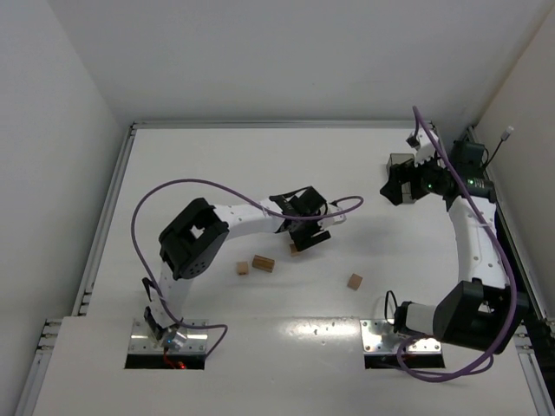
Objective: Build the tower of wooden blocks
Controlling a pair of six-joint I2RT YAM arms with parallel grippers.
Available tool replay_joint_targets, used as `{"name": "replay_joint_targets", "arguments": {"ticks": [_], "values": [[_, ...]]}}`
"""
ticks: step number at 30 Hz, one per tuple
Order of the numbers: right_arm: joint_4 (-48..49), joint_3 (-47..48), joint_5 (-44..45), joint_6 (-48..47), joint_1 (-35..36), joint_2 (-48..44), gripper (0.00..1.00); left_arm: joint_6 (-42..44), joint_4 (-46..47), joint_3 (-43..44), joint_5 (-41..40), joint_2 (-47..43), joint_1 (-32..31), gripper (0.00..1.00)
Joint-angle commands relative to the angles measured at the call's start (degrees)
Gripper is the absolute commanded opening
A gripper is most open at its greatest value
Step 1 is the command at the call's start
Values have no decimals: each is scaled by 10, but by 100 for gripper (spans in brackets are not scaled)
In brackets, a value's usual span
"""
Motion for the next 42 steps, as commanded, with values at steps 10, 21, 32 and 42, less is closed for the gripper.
{"name": "replay_joint_targets", "arguments": {"ticks": [10,21,32,42], "values": [[-14,28,-48,-6,-5,26,93,-19,21,-12,48,-23,51,0],[-167,88,-347,-167,43,126,89,-314,445,-271,500,-229,230,0],[-389,274,-360,-360,216,274,76,-412,522,-271,613,-235,219,0],[-454,329,-339,-409,293,338,70,-393,486,-248,645,-230,204,0]]}}
